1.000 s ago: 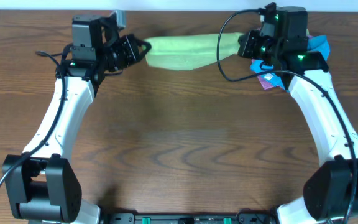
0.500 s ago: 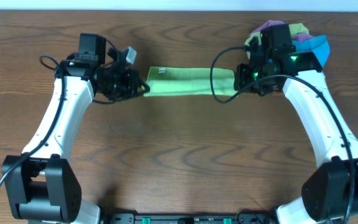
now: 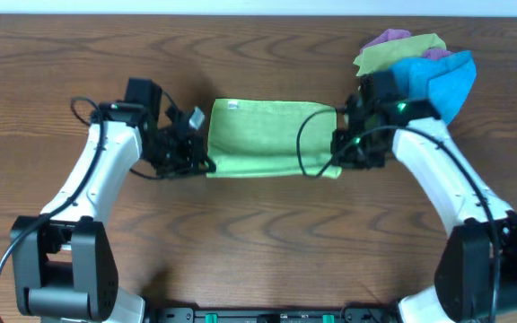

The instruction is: Fold the cloth

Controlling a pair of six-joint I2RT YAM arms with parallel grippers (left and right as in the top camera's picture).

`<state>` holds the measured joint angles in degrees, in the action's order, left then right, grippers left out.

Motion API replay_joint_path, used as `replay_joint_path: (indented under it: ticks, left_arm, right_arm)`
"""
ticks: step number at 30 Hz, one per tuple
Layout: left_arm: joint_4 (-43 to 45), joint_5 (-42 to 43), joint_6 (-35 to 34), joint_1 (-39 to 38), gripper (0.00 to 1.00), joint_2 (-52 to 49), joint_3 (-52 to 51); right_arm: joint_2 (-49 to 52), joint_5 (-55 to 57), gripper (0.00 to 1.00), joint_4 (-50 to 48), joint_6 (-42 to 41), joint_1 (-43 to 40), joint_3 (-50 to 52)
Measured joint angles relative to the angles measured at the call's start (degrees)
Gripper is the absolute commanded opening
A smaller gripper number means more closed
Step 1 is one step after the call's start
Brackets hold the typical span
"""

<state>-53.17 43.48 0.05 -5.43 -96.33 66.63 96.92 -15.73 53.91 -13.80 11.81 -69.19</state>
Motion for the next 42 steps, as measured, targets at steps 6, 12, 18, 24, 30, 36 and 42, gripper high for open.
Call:
replay_joint_path:
  ticks: [6,12,18,24,30,36,42]
  left_arm:
    - [3.15,-0.17,-0.44,-1.57,0.06,0.0,-6.27]
    - [11.34,-0.2,-4.42,-2.19,0.06,0.0,-7.08]
    - [23.34,-1.68,-11.61,-2.19,0.06,0.0,-7.1]
    - [33.99,-5.25,-17.33,-2.19,0.06,0.0,-7.08]
    - [43.6,-7.17,-21.27,-2.19,0.06,-2.99,-7.08]
    - [52.54,-7.98,-24.26,-2.19,0.06,-10.34,-7.15]
    - [59.69,-7.98,-26.27,-2.19,0.05,-13.73,-7.13]
  right_arm:
    - [-4.85,0.37,0.02,-2.29,-0.2,0.7,8.0]
    - [-5.81,1.77,0.02,-10.01,-1.05,0.7,10.16]
    - [-5.81,5.01,0.02,-23.08,-2.19,0.7,10.16]
    - [-4.17,7.76,0.01,-32.28,-2.47,0.7,10.16]
    - [1.31,8.76,0.02,-39.45,-2.51,0.7,10.16]
    - [6.32,10.36,0.02,-47.23,-2.54,0.7,10.16]
    - [9.57,11.69,0.01,-50.53,-2.45,0.7,10.16]
